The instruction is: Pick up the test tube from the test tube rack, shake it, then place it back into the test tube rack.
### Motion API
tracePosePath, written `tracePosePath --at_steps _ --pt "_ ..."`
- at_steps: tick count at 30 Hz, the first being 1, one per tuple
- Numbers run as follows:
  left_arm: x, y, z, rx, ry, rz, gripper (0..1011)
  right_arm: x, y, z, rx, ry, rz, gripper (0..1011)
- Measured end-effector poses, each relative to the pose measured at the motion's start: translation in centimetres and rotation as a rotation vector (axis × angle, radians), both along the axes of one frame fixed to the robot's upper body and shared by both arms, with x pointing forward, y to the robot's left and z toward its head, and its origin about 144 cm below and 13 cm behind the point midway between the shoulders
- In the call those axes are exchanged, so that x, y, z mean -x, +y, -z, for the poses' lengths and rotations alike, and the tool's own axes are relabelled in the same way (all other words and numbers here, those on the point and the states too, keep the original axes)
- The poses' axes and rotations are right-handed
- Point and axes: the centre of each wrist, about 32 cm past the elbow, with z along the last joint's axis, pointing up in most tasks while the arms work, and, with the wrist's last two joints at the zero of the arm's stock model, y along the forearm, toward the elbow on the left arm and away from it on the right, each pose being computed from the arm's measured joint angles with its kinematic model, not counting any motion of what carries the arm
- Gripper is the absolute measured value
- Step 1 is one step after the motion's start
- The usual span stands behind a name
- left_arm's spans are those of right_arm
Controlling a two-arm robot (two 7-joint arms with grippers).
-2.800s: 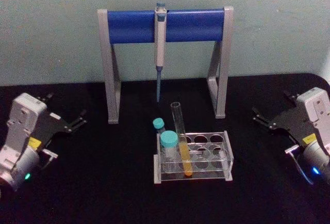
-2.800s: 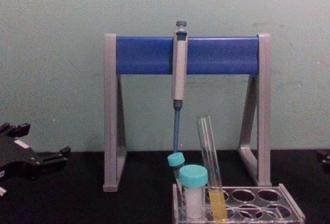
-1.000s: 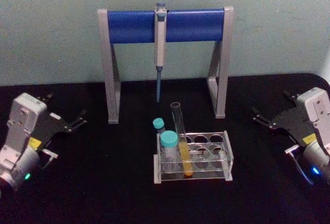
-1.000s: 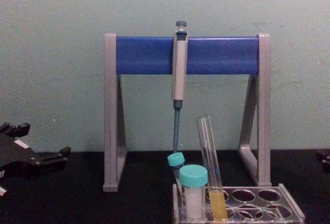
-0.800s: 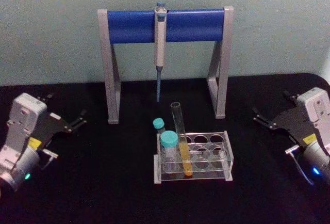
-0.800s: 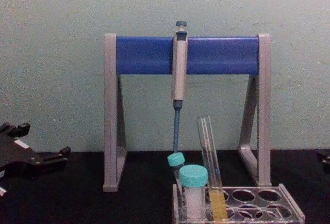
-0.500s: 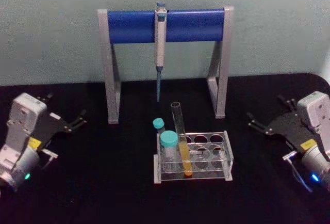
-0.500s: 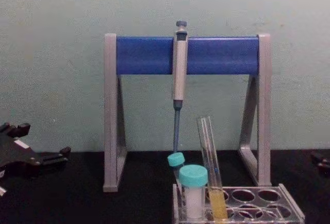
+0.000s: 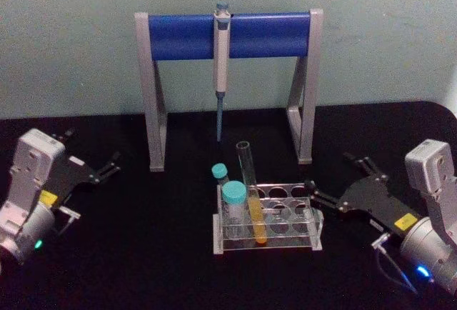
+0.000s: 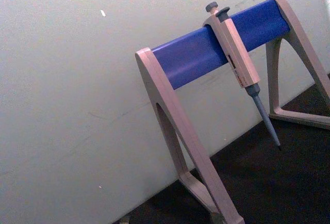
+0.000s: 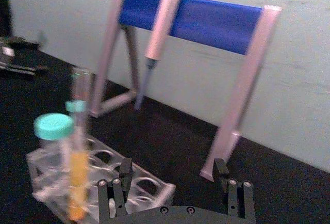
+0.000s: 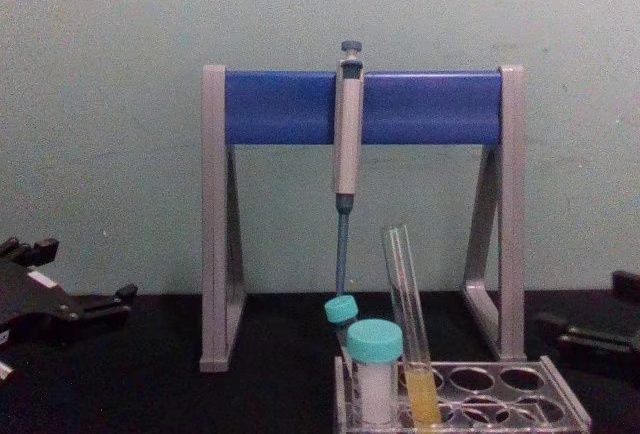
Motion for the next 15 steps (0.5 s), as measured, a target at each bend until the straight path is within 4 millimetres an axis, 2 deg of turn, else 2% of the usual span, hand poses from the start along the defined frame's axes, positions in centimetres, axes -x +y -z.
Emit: tracePosePath --at_steps 12,13,15 --pt "0.0 0.0 0.0 0.0 0.0 0.0 1001 -0.5 1.8 -0.7 -0.099 0.072 -0.153 1000" --pt "0.0 0.0 0.0 0.0 0.0 0.0 1001 -2.4 3.3 -1.2 -0.141 0.105 -0.26 1000" --pt "0.0 0.0 0.0 0.0 0.0 0.0 1001 -2.8 3.5 -1.3 -0.141 0.111 -0.27 1000"
